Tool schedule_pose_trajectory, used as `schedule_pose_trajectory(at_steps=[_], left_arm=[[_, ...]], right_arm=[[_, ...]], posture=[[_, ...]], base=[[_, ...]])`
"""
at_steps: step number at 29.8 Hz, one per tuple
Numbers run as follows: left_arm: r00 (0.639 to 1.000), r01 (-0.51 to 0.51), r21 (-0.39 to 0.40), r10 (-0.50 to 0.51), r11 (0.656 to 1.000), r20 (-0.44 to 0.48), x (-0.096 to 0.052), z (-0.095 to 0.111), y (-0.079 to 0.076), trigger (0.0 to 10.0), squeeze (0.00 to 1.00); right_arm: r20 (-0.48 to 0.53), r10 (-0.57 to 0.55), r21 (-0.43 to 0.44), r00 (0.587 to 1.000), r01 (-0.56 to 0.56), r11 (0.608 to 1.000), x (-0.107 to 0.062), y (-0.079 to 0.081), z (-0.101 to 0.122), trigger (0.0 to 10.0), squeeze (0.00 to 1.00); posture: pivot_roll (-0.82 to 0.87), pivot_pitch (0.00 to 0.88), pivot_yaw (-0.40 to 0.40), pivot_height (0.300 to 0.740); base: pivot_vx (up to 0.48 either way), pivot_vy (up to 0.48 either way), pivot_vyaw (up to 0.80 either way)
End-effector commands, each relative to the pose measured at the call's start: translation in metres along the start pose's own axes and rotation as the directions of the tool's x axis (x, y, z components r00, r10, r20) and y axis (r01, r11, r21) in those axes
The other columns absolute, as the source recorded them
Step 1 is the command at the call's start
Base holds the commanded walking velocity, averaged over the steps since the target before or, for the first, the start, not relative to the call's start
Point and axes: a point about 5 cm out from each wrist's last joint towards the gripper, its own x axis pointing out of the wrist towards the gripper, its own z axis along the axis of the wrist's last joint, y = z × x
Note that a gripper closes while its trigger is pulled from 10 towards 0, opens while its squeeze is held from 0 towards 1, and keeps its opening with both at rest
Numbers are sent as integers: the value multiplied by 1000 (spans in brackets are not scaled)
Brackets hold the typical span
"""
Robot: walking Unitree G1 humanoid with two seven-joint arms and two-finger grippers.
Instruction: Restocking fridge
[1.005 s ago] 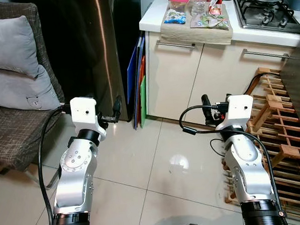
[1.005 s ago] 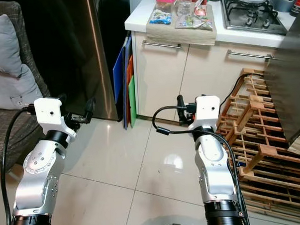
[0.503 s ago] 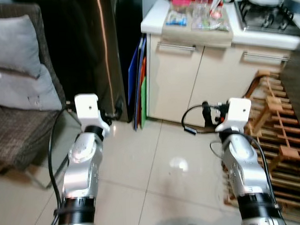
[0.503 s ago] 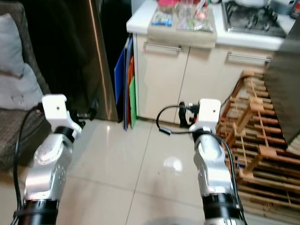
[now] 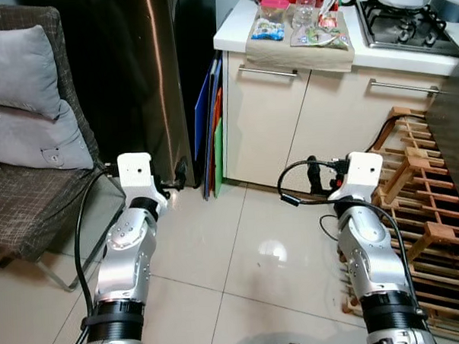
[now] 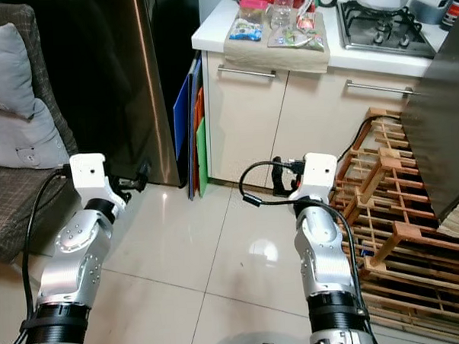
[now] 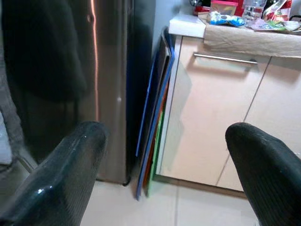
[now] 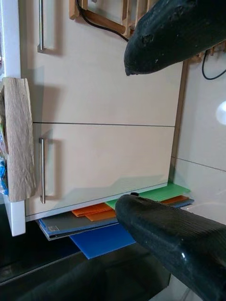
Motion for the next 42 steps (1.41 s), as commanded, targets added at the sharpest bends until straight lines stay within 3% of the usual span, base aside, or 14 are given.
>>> schedule_pose_trajectory(at_steps=[1, 12, 17, 18, 19, 20, 37, 42], left_arm=[[999, 22, 35, -23, 999, 40, 4, 10, -6, 10000, 1000], [998, 26, 61, -29, 998, 51, 5, 11, -7, 10000, 1000], [997, 66, 29, -67, 997, 44, 6, 9, -11, 10000, 1000], [996, 78, 28, -79, 997, 44, 6, 9, -13, 10000, 0], [995, 89, 27, -90, 996, 47, 6, 9, -14, 10000, 0], [994, 101, 28, -102, 995, 49, 6, 9, -15, 10000, 0], [986, 156, -16, -155, 988, 66, 14, 13, -18, 10000, 0], [984, 165, 23, -166, 986, 60, 15, 13, -21, 10000, 0]], right_arm=[[20, -12, -22, 1000, 13, 1000, 1, -4, 2, 10000, 1000], [29, -7, -25, 1000, 8, 1000, 1, -3, 1, 10000, 1000], [18, -19, -64, 1000, 20, 998, 1, -4, 0, 10000, 1000], [8, -18, -61, 1000, 19, 998, 1, -4, -1, 10000, 957], [-2, -22, -53, 1000, 22, 998, 2, -4, -2, 10000, 957], [-5, -23, -44, 1000, 23, 999, 2, -5, -2, 10000, 0], [30, -41, -71, 999, 43, 997, 1, -11, 1, 10000, 0], [30, -44, -70, 999, 46, 996, 0, -11, 0, 10000, 0]], posture=[[-20, 0, 5, 740], [-20, 0, 4, 740], [-23, 0, 5, 740], [-24, 0, 5, 740], [-25, 0, 5, 740], [-25, 0, 5, 740], [-39, 0, 12, 740], [-41, 0, 15, 740]], base=[[0, 0, 0], [0, 0, 0], [0, 0, 0], [0, 480, -663], [0, 480, -663], [0, 480, -569], [0, 478, -558], [0, 283, -565]])
